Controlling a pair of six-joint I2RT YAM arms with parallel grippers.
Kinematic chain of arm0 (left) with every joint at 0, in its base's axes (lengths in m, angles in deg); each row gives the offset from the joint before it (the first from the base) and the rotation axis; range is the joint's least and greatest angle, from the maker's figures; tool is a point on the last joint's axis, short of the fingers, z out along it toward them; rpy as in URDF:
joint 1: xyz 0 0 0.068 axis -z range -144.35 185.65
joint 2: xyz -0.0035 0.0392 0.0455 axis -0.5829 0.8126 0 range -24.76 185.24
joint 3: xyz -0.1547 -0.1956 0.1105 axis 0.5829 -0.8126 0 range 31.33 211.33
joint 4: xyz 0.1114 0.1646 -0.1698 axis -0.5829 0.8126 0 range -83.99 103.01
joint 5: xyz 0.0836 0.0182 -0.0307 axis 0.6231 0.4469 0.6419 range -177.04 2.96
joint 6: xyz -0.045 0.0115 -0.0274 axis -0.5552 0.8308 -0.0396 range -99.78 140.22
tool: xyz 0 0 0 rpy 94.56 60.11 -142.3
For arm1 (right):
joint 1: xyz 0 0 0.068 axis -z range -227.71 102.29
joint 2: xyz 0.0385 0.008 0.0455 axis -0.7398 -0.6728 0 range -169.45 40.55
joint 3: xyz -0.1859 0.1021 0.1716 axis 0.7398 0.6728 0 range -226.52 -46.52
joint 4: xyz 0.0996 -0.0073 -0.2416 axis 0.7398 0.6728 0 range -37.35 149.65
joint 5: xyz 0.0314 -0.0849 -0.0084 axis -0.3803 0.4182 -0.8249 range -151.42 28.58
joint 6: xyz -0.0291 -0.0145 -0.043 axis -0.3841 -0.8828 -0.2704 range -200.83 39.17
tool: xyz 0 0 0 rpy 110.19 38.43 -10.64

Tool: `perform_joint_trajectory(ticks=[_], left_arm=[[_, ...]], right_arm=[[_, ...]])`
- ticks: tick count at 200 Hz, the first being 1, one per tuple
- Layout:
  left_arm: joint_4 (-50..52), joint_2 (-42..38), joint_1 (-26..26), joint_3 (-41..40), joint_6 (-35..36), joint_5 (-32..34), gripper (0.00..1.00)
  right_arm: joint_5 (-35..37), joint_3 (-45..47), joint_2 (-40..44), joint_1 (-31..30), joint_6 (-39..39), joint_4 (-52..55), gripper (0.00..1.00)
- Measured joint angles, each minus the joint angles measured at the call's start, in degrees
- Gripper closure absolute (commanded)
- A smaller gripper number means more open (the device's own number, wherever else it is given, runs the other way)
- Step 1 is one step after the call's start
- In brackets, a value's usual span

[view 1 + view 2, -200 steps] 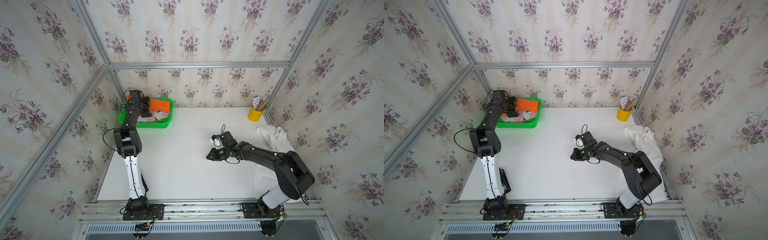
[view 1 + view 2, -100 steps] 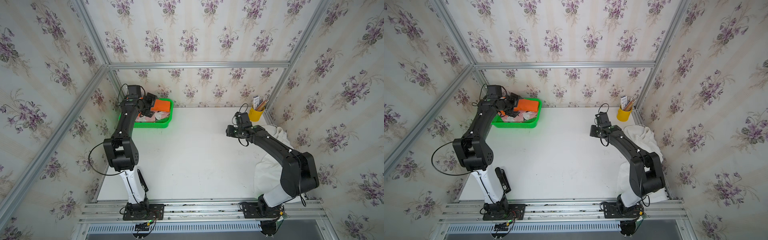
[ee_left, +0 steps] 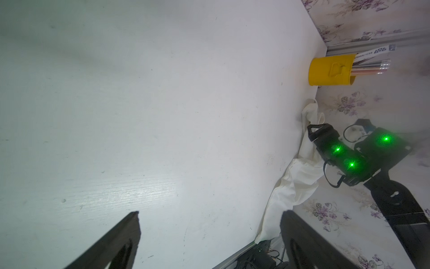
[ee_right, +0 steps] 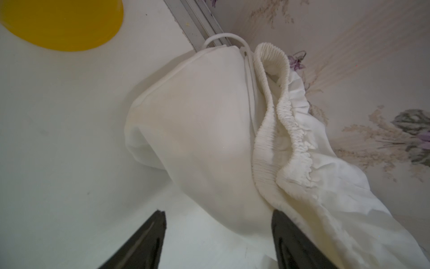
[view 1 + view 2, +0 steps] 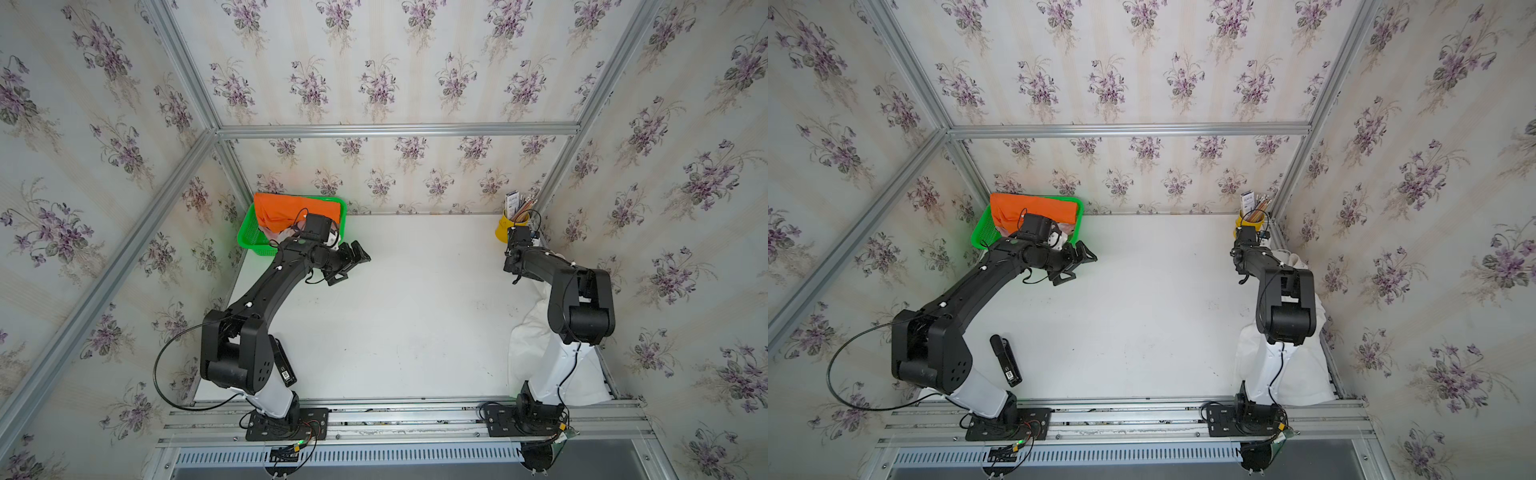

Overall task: Roll up the shorts
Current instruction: Flatten out the shorts at the center of the board.

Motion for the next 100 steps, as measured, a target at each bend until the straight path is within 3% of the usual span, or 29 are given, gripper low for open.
perform_joint_trajectory(ticks=[35, 63, 100], left_arm=[[-0.2, -3.2, 1.0, -2.5, 0.9, 1.0, 0.03], [-0.5, -3.7, 1.4, -2.0, 1.0, 1.3, 0.03], [-0.7, -2.0, 1.7, 0.8, 1.3, 1.0, 0.03]], right_arm=[[1.3, 1.0, 3.1, 0.1, -1.8, 0.5, 0.39], [-1.5, 1.7, 10.8, 0.1, -2.8, 0.3, 0.27], [-0.8, 2.3, 12.2, 0.3, -2.9, 1.0, 0.20]])
